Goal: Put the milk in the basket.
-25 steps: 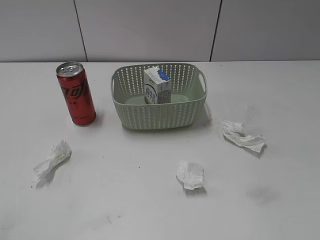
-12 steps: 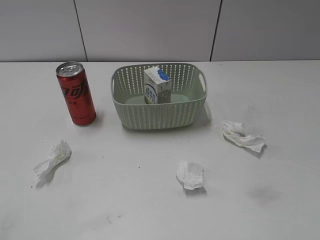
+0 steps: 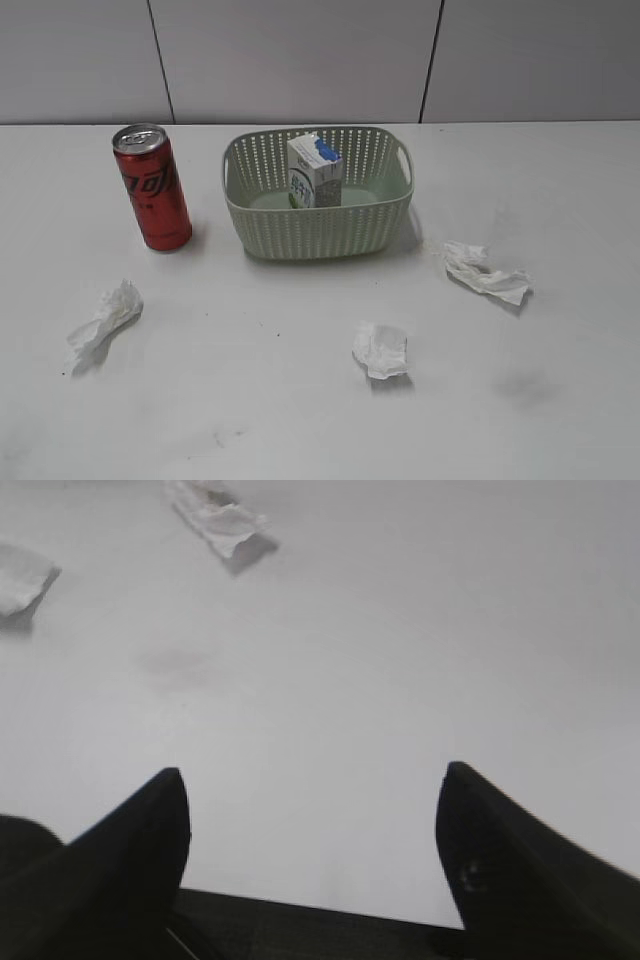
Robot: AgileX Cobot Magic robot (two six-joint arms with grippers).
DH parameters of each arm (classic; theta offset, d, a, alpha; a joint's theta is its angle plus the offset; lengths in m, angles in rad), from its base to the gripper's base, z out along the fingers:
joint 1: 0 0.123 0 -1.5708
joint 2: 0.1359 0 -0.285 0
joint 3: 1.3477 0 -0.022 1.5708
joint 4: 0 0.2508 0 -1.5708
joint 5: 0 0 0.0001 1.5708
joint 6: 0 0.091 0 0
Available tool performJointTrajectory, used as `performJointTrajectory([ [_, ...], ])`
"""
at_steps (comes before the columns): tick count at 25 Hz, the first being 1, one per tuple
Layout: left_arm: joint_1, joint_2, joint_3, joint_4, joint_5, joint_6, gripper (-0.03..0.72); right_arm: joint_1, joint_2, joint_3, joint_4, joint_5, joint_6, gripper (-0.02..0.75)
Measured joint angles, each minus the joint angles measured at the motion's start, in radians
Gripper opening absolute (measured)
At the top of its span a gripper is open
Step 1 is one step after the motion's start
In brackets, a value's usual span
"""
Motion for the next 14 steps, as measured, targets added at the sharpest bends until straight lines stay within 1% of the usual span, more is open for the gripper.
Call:
performJointTrajectory([
  [4,0.0,0.0,0.0,0.0,0.0,0.0,0.238,-0.158,-0.098,0.0,-0.001,0.0,0.007,0.594],
  [7,0.0,0.0,0.0,0.0,0.0,0.0,0.238,-0.244,-0.179,0.0,-0.001,0.0,0.008,0.594],
  [10,0.0,0.0,0.0,0.0,0.0,0.0,0.238,-0.278,-0.237,0.0,-0.001,0.001,0.013,0.594],
  [14,0.0,0.0,0.0,0.0,0.0,0.0,0.238,-0.283,-0.297,0.0,0.001,0.001,0.015,0.594],
])
